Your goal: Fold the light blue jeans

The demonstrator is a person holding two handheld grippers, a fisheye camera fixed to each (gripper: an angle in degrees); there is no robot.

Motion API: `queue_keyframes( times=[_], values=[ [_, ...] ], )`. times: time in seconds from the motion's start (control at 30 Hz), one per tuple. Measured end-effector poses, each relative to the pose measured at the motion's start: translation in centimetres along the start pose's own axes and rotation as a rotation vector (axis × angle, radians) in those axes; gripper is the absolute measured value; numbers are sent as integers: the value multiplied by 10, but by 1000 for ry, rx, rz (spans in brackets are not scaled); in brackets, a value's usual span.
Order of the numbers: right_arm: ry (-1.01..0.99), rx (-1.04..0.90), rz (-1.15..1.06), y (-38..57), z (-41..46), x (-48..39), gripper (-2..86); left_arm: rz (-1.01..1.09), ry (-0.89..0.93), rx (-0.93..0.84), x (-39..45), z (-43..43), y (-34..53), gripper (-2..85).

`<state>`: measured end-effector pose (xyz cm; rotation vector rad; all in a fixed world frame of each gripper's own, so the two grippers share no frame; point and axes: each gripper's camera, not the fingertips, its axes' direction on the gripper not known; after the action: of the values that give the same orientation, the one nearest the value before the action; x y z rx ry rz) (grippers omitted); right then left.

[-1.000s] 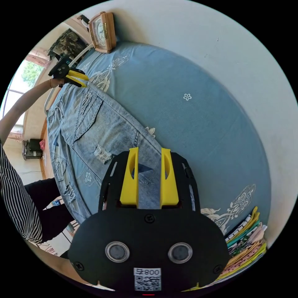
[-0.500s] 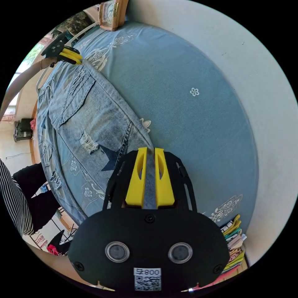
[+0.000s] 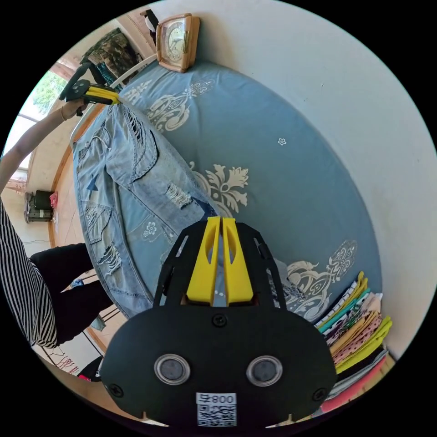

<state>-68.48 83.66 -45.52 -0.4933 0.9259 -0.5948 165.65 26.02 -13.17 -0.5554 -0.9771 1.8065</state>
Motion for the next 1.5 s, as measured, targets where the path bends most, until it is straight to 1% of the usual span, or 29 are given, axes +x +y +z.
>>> queue_keyframes(
  times=[0.13, 0.33, 0.47, 0.57, 0.67, 0.87, 0.97, 1.03, 1.13, 1.23, 1.4, 1.5],
  values=[
    [-15, 50, 52, 45, -22, -36, 6, -13, 20, 31, 27, -14, 36, 15],
    [-11, 65, 119, 118, -41, -100, 10, -51, 70, -2, 68, -12, 86, 12],
    [-95, 57, 202, 162, -41, -135, 18, -103, 116, -86, 85, 8, 110, 11],
    [-120, 43, 256, 192, -33, -158, 15, -151, 174, -150, 91, 30, 123, 12],
    [-171, 25, 324, 218, -21, -174, 9, -154, 189, -234, 101, 54, 130, 13],
    [-179, -44, 389, 265, 3, -211, 7, -158, 249, -374, 106, 100, 134, 15],
    [-229, -41, 447, 288, 12, -222, 9, -143, 248, -437, 107, 127, 130, 16],
    [-229, -39, 480, 302, 23, -227, 10, -164, 262, -465, 105, 146, 127, 17],
    [-307, -45, 572, 327, 46, -224, 15, -182, 272, -539, 102, 178, 117, 17],
    [-389, 14, 676, 356, 54, -219, 25, -153, 240, -587, 100, 191, 103, 16],
    [-614, 247, 873, 426, 39, -208, 51, -87, 143, -580, 103, 182, 78, 17],
    [-691, 314, 967, 464, 34, -207, 67, 2, 188, -541, 113, 177, 49, 23]
  ],
)
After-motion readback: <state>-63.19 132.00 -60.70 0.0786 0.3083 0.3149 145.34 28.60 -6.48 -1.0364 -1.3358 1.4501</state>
